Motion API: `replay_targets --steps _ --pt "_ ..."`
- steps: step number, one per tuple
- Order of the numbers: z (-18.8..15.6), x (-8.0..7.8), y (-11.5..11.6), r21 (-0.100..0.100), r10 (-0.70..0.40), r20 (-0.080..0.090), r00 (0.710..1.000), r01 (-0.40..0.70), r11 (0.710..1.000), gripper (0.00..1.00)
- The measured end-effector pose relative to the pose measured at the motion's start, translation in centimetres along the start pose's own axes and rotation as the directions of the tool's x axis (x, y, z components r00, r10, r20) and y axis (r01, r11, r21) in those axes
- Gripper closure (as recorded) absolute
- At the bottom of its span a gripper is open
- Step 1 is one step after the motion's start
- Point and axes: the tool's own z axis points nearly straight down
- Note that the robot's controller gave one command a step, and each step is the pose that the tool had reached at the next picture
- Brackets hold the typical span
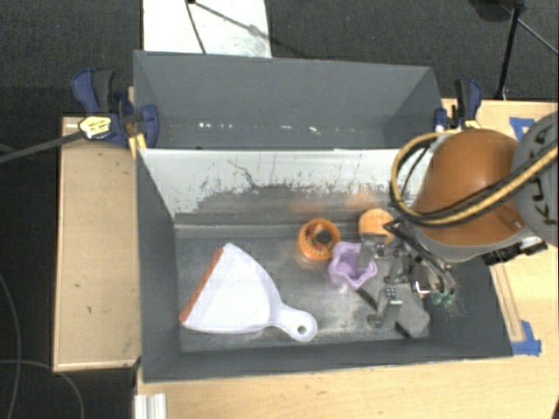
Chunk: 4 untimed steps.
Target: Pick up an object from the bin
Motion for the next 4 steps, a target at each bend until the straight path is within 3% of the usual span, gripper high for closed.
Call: replay_targets --steps 1,2,3,4 --pt "-0.4 -0.2 0.0 0.0 -0.001 0.009 1.0 0.001 1.0 0.0" --pt "4.0 -1.9 0.0 0.0 0.002 0.017 1.0 -0.002 1.0 0.0" --pt "8.3 -2.9 0.1 0.0 0.017 0.007 1.0 -0.017 1.0 0.0" --pt "10.6 -3.8 -1.3 0.0 -0.027 0.007 1.0 0.027 1.0 0.0"
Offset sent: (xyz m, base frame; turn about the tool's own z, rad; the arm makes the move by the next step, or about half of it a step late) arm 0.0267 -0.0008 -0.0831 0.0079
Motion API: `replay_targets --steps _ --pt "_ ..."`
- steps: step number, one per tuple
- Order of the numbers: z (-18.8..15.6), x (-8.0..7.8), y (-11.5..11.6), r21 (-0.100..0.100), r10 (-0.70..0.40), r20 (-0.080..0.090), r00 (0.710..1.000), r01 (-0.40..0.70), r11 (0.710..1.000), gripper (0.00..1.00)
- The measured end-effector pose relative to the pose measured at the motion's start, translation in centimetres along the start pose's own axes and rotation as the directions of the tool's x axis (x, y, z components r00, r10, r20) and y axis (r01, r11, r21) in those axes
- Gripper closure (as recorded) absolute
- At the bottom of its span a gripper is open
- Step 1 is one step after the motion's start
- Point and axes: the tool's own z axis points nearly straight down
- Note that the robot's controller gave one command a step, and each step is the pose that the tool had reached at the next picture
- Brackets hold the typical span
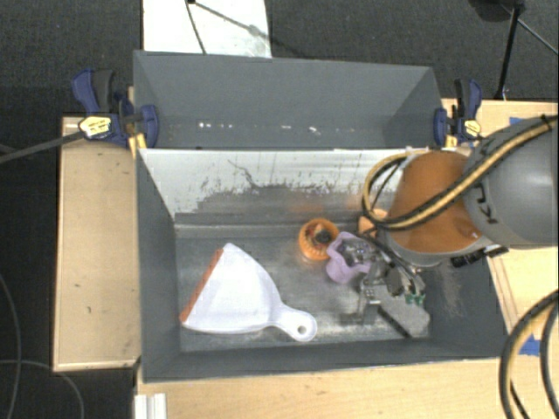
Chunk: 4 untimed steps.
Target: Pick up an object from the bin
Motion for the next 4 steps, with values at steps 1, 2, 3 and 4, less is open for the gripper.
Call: replay_targets --steps 1,2,3,4 --pt "0.4 -3.2 -1.1 0.0 0.121 0.001 0.993 -0.121 0.993 0.0" --pt "0.1 -7.6 -3.5 0.002 -0.106 0.011 0.994 0.106 0.994 1.0" --pt "0.1 -7.6 -3.5 0.002 -0.105 0.011 0.994 0.105 0.994 1.0" --pt "-15.3 -6.6 -4.6 0.002 -0.125 0.005 0.992 0.125 0.992 1.0"
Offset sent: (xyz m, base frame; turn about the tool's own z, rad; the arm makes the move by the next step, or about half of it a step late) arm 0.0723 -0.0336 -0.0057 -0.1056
